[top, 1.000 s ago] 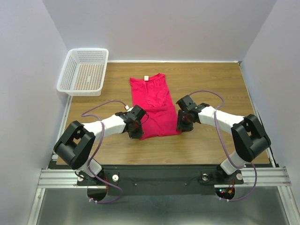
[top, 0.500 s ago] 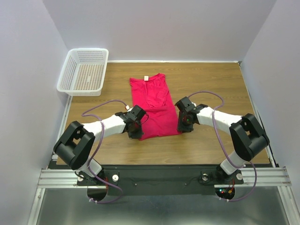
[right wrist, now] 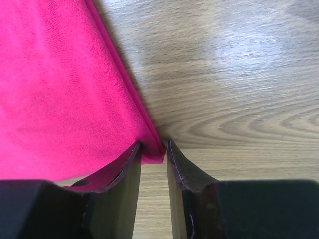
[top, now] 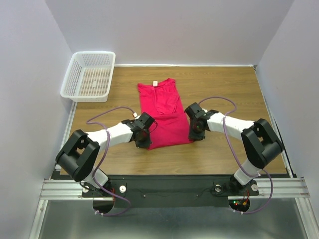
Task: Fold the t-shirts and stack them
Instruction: Fold the tshirt
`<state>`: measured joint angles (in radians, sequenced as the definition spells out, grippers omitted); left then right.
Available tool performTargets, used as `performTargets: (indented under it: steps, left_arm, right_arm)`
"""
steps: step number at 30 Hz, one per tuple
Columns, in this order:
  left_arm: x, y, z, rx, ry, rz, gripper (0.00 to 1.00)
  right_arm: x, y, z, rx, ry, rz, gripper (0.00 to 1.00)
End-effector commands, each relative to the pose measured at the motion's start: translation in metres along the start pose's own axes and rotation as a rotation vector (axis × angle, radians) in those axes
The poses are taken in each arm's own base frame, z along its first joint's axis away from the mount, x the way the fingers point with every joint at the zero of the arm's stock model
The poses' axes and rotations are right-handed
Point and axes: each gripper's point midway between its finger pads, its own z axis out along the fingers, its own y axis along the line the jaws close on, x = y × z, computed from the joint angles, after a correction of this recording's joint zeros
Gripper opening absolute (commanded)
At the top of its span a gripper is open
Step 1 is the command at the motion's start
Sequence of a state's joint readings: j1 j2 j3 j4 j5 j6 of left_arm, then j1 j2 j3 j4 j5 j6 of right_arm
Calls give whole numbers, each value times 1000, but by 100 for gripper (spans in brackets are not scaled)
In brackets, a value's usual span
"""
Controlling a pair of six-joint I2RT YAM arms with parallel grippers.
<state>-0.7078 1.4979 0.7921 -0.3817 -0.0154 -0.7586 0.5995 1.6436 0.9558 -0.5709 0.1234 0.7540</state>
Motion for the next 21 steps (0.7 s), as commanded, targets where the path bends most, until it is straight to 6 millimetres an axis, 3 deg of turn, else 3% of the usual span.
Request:
performTargets:
  steps: [1, 8, 14, 19, 21]
  left_arm:
    - [19, 21, -4, -63, 47, 37, 0]
    - [20, 21, -4, -53, 48, 44, 0]
    - [21, 20, -4, -43, 48, 48, 0]
    - [13, 19, -14, -53, 31, 73, 0]
    - [17, 20, -21, -40, 42, 78, 0]
  right_arm:
    - [35, -17, 22, 98, 120, -33, 32]
    - [51, -26, 23, 140, 165, -40, 21]
    - [49, -23, 21, 132, 160, -37, 1]
    - [34, -18, 1, 105, 113, -69, 1]
    - [38, -25, -7, 118, 123, -82, 1]
